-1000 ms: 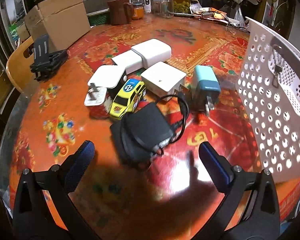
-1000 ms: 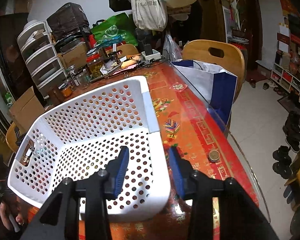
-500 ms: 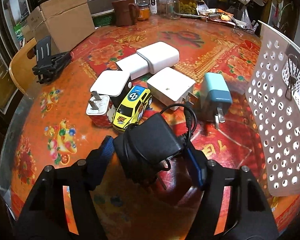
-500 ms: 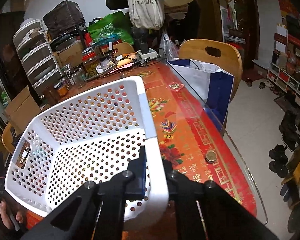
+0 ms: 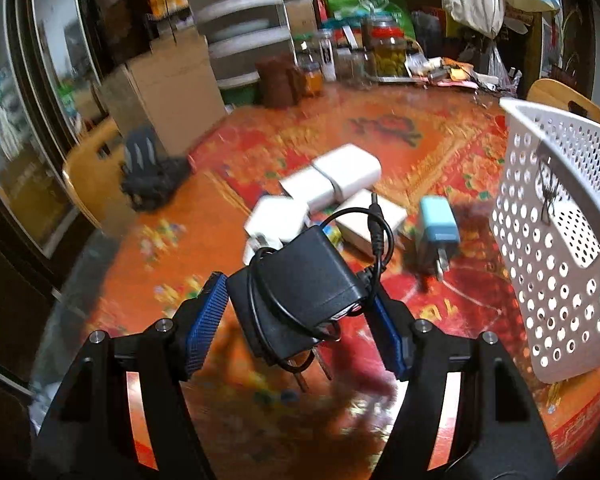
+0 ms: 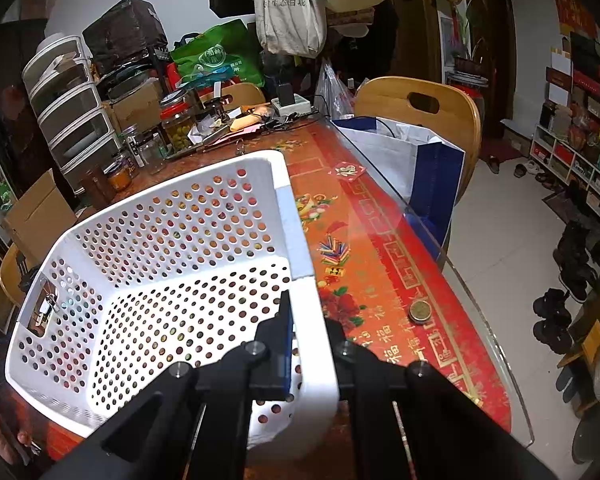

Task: Organize rigid objects
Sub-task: 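Grasp the black power adapter with the left tool while the right tool holds the basket rim, then carry the black adapter into the basket and open the left tool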

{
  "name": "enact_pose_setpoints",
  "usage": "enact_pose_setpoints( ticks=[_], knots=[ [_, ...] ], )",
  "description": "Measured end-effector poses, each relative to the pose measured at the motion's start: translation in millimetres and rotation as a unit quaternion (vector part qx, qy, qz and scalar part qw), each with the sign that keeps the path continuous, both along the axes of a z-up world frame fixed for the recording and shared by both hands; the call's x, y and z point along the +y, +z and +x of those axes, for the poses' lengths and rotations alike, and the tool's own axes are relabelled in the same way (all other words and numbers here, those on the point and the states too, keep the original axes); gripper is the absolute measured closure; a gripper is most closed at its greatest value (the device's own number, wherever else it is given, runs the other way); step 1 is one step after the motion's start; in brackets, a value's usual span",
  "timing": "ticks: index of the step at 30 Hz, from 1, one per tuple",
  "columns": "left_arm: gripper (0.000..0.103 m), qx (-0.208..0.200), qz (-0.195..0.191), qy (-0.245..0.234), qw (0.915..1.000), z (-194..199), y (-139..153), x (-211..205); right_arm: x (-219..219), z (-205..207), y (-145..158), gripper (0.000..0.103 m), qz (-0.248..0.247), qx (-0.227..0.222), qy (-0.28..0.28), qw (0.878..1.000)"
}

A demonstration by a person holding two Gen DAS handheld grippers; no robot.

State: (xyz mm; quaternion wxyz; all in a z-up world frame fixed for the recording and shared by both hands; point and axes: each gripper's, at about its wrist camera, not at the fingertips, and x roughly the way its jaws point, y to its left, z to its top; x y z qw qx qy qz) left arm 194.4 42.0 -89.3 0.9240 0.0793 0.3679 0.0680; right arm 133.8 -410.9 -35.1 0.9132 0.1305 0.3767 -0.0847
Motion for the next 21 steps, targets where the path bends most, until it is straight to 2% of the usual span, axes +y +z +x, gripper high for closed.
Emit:
enact_pose_setpoints(
  ticks=[5,10,16,21],
  knots=[
    [0.037,-0.039,0.055,-0.010,0.9977,-1.7,39.5,-19.0,0.6,1.6,-0.5,0.098,-0.004,0.001,0.003,1.000],
    [0.037,-0.075,0.099,-0.044,0.9912,-3.9,81.5,-59.1,0.4,2.6,-1.9,0.098,-0.005,0.002,0.007,1.000],
    [0.037,-0.080,0.121,-0.105,0.9838,-0.8,110.8,-121.8,0.4,4.1,-2.0,0.098,-0.003,0.006,0.011,1.000],
    [0.037,-0.055,0.147,-0.151,0.9759,14.1,108.9,-183.9,-3.6,5.0,-4.2,0.098,0.011,0.004,0.015,1.000]
  ],
)
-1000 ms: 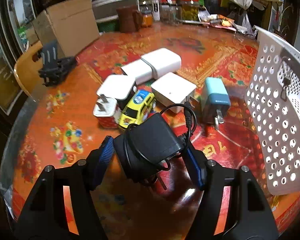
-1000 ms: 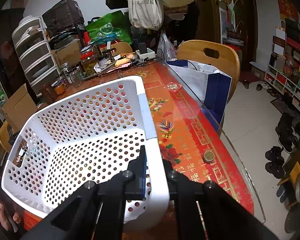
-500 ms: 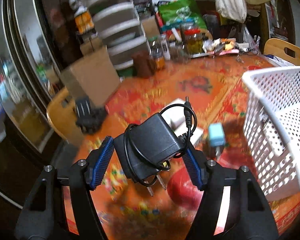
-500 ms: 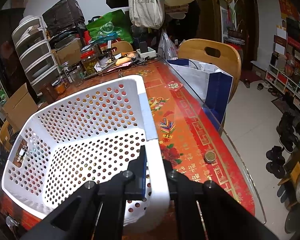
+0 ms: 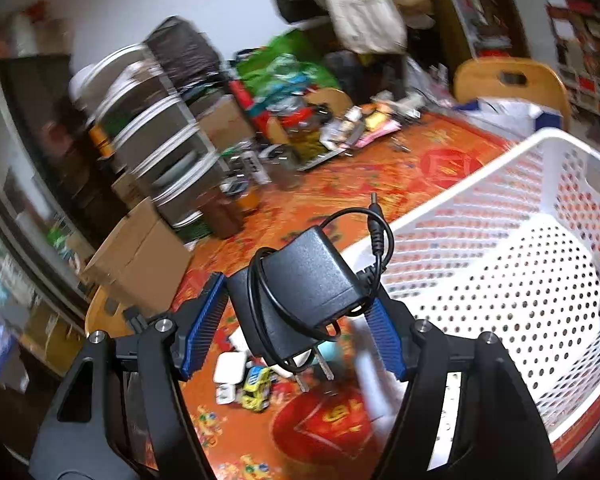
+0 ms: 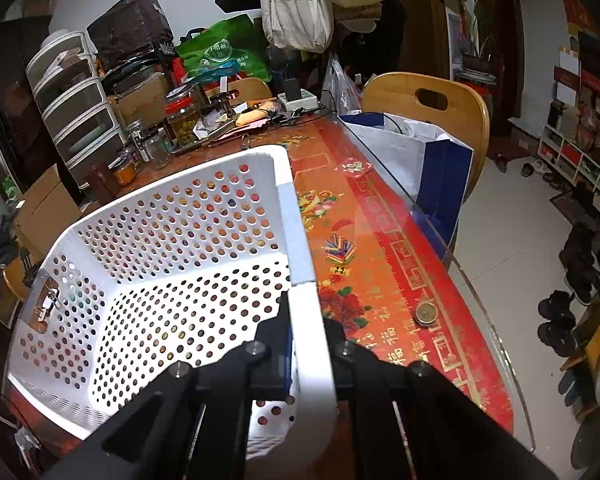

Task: Organize rigid objects
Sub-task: 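Carry the black adapter into the basket and open the left tool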

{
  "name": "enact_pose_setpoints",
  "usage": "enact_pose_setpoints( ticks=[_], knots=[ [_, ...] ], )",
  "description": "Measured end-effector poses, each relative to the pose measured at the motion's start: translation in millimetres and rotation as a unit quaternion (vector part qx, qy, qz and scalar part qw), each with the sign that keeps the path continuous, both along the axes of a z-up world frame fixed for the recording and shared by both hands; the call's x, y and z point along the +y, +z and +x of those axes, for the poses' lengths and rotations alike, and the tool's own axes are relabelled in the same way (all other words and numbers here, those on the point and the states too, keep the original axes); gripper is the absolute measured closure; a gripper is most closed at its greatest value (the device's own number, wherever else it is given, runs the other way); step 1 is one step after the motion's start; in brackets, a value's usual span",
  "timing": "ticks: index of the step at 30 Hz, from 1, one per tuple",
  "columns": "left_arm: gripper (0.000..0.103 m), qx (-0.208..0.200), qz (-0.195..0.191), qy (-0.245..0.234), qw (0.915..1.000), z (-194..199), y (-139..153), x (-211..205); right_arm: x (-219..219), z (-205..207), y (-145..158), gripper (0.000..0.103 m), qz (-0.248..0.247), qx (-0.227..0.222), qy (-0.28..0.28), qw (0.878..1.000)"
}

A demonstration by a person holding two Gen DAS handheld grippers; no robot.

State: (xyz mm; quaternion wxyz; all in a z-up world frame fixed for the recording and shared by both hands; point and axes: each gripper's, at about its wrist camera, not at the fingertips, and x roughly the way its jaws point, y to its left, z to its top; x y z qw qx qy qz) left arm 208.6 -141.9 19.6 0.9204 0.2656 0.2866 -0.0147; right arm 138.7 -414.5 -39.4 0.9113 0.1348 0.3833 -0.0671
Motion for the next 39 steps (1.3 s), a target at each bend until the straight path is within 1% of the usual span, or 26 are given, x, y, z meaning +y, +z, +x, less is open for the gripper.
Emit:
enact_pose_setpoints(
  ticks=[2,3,4,5,6,9,11,14,16,18,19,20,23,24,25,26,27,28,29,30,32,34,36,37,39],
  knots=[
    [0.037,0.024,0.017,-0.021,0.9993,8.5,-9.4,-25.2,-2.3,0.3,-0.8,0.098,0.007,-0.001,0.000,1.000],
    [0.037,0.042,0.032,-0.033,0.9981,13.6,-16.0,-39.0,-3.1,0.6,-1.2,0.098,0.010,-0.001,0.000,1.000],
    [0.037,0.051,0.040,-0.039,0.9971,14.8,-23.3,-46.0,-3.3,1.0,-1.1,0.098,0.010,0.000,0.001,1.000],
    [0.037,0.067,0.061,-0.047,0.9947,19.6,-31.0,-59.0,-3.2,1.1,-1.0,0.098,0.010,0.000,0.001,1.000],
    [0.037,0.075,0.071,-0.051,0.9933,21.0,-38.7,-66.8,-3.1,1.0,-0.8,0.098,0.009,0.001,0.002,1.000],
    [0.037,0.114,0.115,-0.062,0.9848,30.6,-59.2,-89.8,-2.7,1.1,-0.4,0.098,0.009,0.001,0.002,1.000],
    [0.037,0.132,0.135,-0.067,0.9797,32.2,-70.9,-97.5,-2.6,0.9,-0.2,0.098,0.009,0.001,0.000,1.000],
    [0.037,0.154,0.150,-0.068,0.9741,37.6,-82.3,-102.0,-1.7,0.5,-0.1,0.098,0.008,0.001,0.000,1.000],
    [0.037,0.173,0.163,-0.068,0.9689,42.3,-89.9,-103.2,-1.0,0.5,0.1,0.098,0.008,0.002,0.000,1.000],
    [0.037,0.198,0.178,-0.072,0.9612,49.3,-99.6,-102.8,-1.3,0.5,0.2,0.098,0.008,0.001,0.000,1.000],
    [0.037,0.216,0.187,-0.074,0.9556,53.7,-106.9,-103.1,-1.2,0.8,0.1,0.098,0.010,0.002,0.000,1.000],
    [0.037,0.235,0.200,-0.079,0.9478,59.1,-116.1,-102.8,-1.1,0.7,-0.7,0.098,0.010,0.004,0.001,1.000],
    [0.037,0.256,0.228,-0.090,0.9351,59.3,-130.9,-108.1,-0.8,1.4,-1.2,0.098,0.009,0.006,0.001,1.000],
    [0.036,0.258,0.235,-0.093,0.9323,58.3,-134.6,-109.7,-0.8,1.5,-1.5,0.098,0.009,0.007,0.001,1.000],
    [0.036,0.258,0.237,-0.097,0.9315,55.7,-136.3,-110.9,-0.9,1.9,-1.8,0.098,0.009,0.007,0.001,1.000],
    [0.036,0.253,0.233,-0.102,0.9332,52.6,-135.2,-111.8,-0.9,2.0,-2.0,0.098,0.009,0.007,0.000,1.000],
    [0.032,0.247,0.224,-0.106,0.9370,50.5,-131.5,-111.3,-0.9,1.8,-2.1,0.098,0.009,0.008,0.000,1.000],
    [0.028,0.238,0.209,-0.107,0.9426,49.3,-125.1,-108.9,-0.8,1.9,-2.2,0.098,0.008,0.008,0.000,1.000],
    [0.019,0.226,0.190,-0.109,0.9493,47.7,-115.7,-105.1,-0.7,1.7,-2.9,0.098,0.008,0.009,-0.001,1.000],
    [0.010,0.216,0.175,-0.112,0.9541,45.6,-106.8,-100.4,-0.3,2.6,-3.7,0.098,0.006,0.012,-0.001,1.000],
    [0.000,0.194,0.125,-0.117,0.9659,42.3,-82.7,-87.3,1.2,4.6,-5.9,0.098,0.000,0.019,-0.003,1.000],
    [0.000,0.190,0.082,-0.120,0.9711,39.4,-63.5,-70.3,2.7,4.4,-5.9,0.098,-0.006,0.024,-0.006,1.000],
    [0.000,0.164,0.042,-0.111,0.9794,34.5,-42.6,-47.0,3.4,4.2,-5.8,0.098,-0.010,0.026,-0.005,1.000],
    [0.000,0.157,0.018,-0.107,0.9817,34.0,-30.2,-31.6,3.6,3.8,-5.7,0.098,-0.011,0.026,-0.006,1.000],
    [0.000,0.148,-0.041,-0.096,0.9834,37.8,-7.0,7.1,3.9,3.8,-6.0,0.098,-0.014,0.029,-0.007,0.999]
  ],
)
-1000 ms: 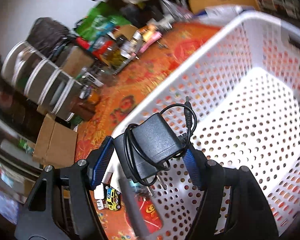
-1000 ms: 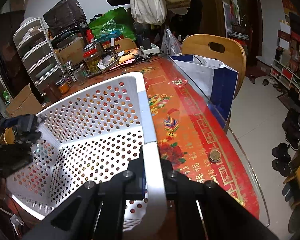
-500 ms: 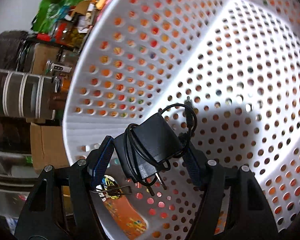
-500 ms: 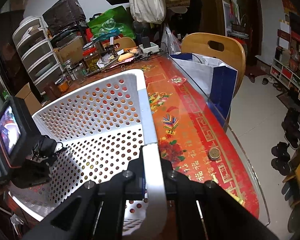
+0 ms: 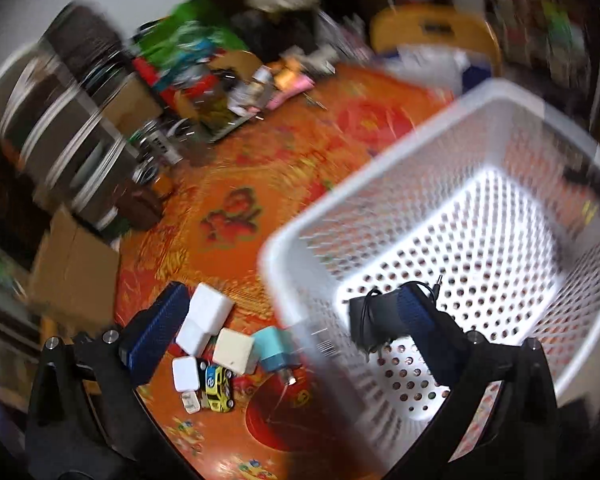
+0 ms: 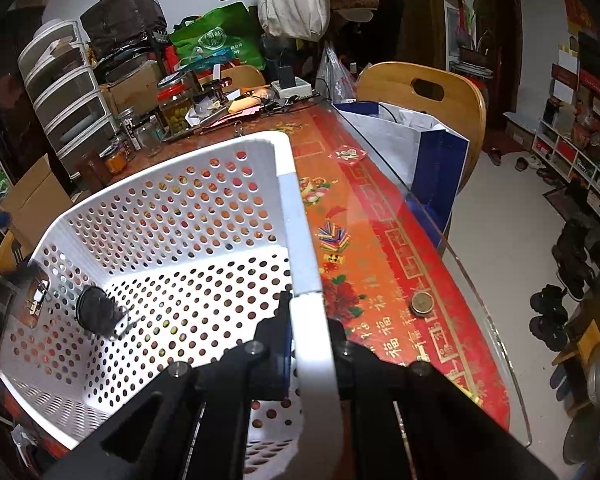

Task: Organize rigid objects
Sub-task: 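Carry the black adapter into the basket and open the left tool, then grasp a white square charger with the left tool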

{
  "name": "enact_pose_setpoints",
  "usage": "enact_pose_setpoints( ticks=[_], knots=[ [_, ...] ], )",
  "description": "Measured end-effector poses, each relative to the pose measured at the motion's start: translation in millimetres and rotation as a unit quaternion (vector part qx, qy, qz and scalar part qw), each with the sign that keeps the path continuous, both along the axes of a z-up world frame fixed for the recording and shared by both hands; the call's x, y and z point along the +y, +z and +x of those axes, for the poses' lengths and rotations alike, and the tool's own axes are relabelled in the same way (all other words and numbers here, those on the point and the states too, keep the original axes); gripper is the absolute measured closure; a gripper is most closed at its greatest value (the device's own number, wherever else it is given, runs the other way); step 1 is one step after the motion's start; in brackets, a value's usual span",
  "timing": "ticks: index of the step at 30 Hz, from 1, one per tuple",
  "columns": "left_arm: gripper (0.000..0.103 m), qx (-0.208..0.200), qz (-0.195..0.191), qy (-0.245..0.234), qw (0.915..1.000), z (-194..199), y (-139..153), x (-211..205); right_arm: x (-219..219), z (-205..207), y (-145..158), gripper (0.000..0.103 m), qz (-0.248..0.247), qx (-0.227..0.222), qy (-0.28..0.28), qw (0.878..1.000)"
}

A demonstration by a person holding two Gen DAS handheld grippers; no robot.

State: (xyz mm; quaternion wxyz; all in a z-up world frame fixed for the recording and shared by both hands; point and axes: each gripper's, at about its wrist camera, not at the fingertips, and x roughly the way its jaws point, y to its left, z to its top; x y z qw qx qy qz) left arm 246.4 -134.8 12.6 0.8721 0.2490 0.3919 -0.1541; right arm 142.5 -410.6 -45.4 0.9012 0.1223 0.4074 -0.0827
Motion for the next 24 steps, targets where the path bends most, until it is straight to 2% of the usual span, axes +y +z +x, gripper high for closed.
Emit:
enact_pose_setpoints(
  ticks=[1,4,7,10,13,16,18,24],
  knots=[
    [0.000,-0.004,-0.032,0.022,0.9993,4.4,8.4,29.1,0.1,0.1,-0.1,0.098,-0.001,0.001,-0.001,1.000],
    [0.000,-0.003,-0.058,0.092,0.9940,32.6,10.6,99.6,1.8,1.8,-0.9,0.098,-0.008,0.006,-0.004,1.000],
    [0.000,0.053,-0.070,0.149,0.9849,75.8,-25.4,158.4,1.1,3.2,-0.6,0.098,-0.009,0.008,-0.004,1.000],
    [0.000,0.096,-0.068,0.169,0.9785,111.6,-63.6,180.3,2.1,2.8,-0.5,0.098,-0.013,0.009,-0.003,1.000],
    [0.000,0.141,-0.074,0.145,0.9766,137.4,-94.3,175.9,2.1,2.9,-0.4,0.098,-0.011,0.010,-0.005,1.000],
    [0.000,0.158,-0.062,0.140,0.9755,159.7,-120.8,169.2,3.0,4.7,0.0,0.098,-0.013,0.015,-0.007,1.000],
    [0.000,0.176,-0.065,0.143,0.9718,170.3,-133.4,170.5,2.9,5.2,0.0,0.098,-0.012,0.017,-0.007,1.000],
    [0.000,0.180,-0.082,0.142,0.9698,180.6,-148.9,161.5,6.2,4.9,-0.2,0.098,-0.026,0.019,-0.010,0.999]
  ],
)
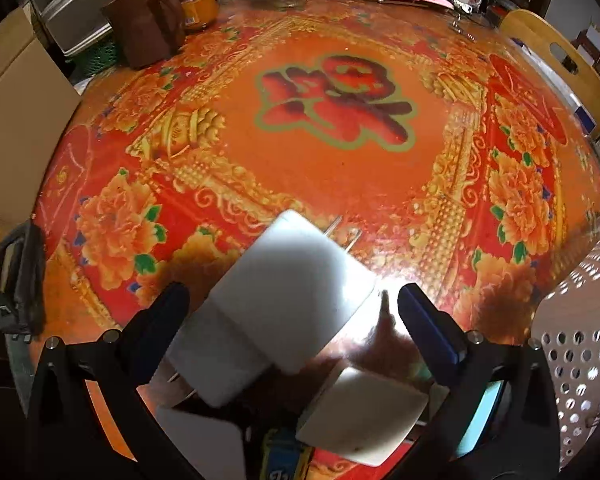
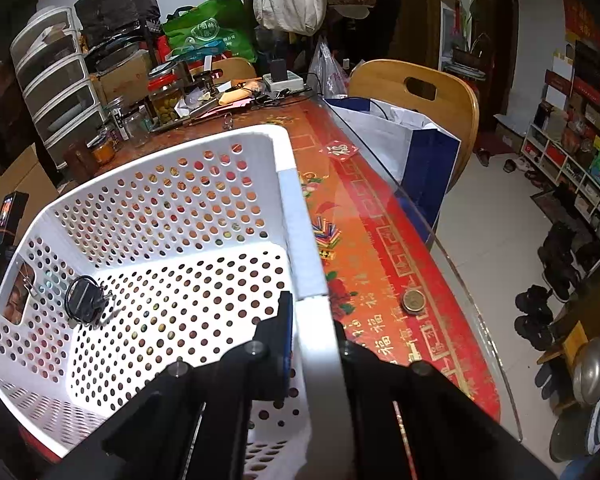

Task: Organize rigid objects
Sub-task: 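Grasp a white square charger with the left tool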

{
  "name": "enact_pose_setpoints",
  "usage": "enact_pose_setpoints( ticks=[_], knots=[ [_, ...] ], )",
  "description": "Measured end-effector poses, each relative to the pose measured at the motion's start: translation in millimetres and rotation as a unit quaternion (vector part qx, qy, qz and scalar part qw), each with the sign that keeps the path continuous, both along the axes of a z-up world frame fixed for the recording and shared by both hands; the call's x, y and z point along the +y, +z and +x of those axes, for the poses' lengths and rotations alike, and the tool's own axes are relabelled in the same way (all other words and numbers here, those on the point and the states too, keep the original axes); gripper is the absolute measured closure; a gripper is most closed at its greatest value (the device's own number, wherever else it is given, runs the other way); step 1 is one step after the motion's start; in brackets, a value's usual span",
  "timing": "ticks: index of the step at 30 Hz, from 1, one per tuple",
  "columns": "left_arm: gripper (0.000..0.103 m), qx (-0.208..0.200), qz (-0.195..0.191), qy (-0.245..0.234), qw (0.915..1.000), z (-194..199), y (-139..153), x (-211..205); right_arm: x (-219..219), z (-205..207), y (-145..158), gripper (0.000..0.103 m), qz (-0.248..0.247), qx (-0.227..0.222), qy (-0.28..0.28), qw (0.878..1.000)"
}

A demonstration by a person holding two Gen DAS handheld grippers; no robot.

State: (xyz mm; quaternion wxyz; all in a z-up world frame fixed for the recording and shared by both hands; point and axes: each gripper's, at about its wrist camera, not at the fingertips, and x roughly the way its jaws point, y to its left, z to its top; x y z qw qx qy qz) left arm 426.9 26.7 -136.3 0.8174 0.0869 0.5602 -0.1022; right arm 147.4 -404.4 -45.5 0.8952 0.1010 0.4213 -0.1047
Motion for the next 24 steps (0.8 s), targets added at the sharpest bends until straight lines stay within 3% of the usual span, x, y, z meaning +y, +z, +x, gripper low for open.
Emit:
enact_pose_setpoints(
  ticks=[5,8,12,18,24],
  knots=[
    [0.008,-0.001,-0.003,0.013,0.9999,8.9,-9.3,2.0,1.3,0.6,0.3,0.098,-0.008,0.002,0.001,1.000],
    [0.030,-0.015,-0.011,0.029,0.9994,9.3,-4.5,6.8,1.1,0.4,0.4,0.098,-0.007,0.001,0.001,1.000],
    [0.030,-0.038,0.003,0.036,0.9986,4.6,-0.7,5.8,1.3,0.7,0.7,0.098,-0.007,0.000,0.002,1.000],
    [0.030,-0.103,0.021,0.036,0.9938,-11.1,21.1,-0.5,1.4,0.8,1.2,0.098,-0.007,-0.002,0.003,1.000],
    [0.030,-0.209,0.067,0.074,0.9729,-39.2,57.8,-0.3,2.4,0.8,0.9,0.098,-0.006,-0.002,0.004,1.000]
  ],
)
